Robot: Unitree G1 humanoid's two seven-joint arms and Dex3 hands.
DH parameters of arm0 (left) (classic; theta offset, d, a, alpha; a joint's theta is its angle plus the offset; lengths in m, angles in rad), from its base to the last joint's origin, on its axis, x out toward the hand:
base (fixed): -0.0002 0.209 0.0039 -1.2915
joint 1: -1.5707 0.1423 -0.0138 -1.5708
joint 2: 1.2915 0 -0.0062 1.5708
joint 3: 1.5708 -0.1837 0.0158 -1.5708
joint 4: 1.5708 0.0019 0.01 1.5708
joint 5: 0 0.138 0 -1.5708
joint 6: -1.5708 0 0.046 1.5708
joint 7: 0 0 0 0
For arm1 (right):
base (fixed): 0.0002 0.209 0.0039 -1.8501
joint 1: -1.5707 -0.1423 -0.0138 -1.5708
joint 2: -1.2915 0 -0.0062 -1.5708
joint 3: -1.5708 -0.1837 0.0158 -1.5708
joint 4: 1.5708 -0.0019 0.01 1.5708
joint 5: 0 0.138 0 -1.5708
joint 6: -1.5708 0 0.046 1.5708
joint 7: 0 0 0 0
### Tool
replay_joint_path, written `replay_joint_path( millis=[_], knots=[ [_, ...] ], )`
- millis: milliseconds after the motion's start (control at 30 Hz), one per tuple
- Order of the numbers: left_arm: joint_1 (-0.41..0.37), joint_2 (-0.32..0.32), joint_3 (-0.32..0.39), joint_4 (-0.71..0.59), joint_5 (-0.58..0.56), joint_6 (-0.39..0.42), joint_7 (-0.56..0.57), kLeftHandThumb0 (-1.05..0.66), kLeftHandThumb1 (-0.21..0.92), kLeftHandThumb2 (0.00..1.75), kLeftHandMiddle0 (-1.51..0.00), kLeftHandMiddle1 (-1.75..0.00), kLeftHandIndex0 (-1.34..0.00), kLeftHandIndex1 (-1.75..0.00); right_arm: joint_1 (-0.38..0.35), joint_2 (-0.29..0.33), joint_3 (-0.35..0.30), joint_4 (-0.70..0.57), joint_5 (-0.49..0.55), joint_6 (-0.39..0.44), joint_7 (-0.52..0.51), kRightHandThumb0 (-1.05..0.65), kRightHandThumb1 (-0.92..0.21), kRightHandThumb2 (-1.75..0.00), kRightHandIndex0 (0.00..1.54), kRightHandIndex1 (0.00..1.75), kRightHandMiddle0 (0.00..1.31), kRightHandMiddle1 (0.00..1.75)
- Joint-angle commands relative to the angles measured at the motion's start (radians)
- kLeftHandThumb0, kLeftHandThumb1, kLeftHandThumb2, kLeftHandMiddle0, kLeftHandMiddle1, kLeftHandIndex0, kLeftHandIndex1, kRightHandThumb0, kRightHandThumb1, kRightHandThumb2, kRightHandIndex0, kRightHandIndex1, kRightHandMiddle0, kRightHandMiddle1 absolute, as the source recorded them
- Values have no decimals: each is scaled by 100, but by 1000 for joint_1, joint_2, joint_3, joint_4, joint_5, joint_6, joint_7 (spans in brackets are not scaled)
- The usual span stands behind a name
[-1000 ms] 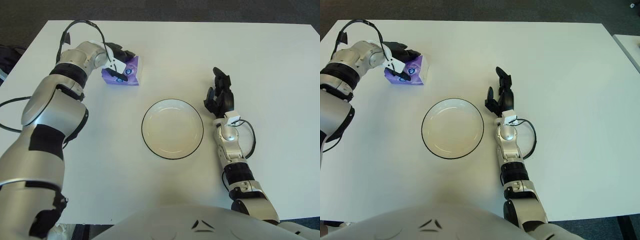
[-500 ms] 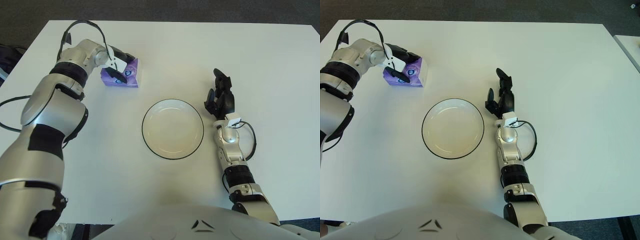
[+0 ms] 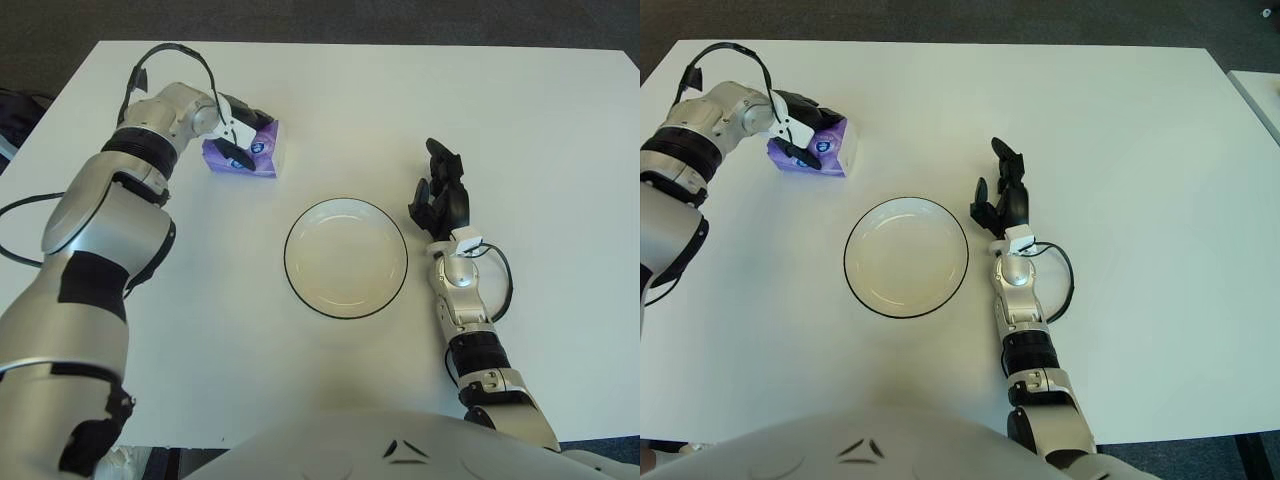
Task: Put the tissue paper into the plate.
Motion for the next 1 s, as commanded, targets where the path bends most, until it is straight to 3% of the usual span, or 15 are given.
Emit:
replay_joint_path(
  millis=[0,433,733,833,900,967],
  knots=[
    [128,-21,-59,2,54,-19,11,-102,92,16,0,0,0,-19,226,0,2,134,-7,53,10,-58,-92,-86,28,7,0,67],
    [148,-46,-66,24,49,19,69,-97,90,14,-5,-2,0,-23,243,-4,3,105,-16,60,7,-57,-92,-87,28,8,0,68],
    [156,-53,-100,22,84,31,140,-84,81,11,-15,-7,0,-25,245,-4,2,105,-17,60,5,-58,-92,-87,29,8,0,68],
    [167,-62,-119,22,100,40,166,-72,60,40,-17,-25,0,-39,244,-3,2,105,-17,61,4,-58,-92,-87,29,8,0,68],
    [175,-67,-128,24,104,42,174,-54,37,74,-13,-46,0,-58,244,-3,2,104,-16,62,5,-57,-92,-86,29,8,0,69],
    [197,-77,-123,28,95,69,194,-39,26,92,-11,-56,0,-65,244,-3,3,101,-16,62,5,-57,-92,-86,29,8,0,69]
  ],
)
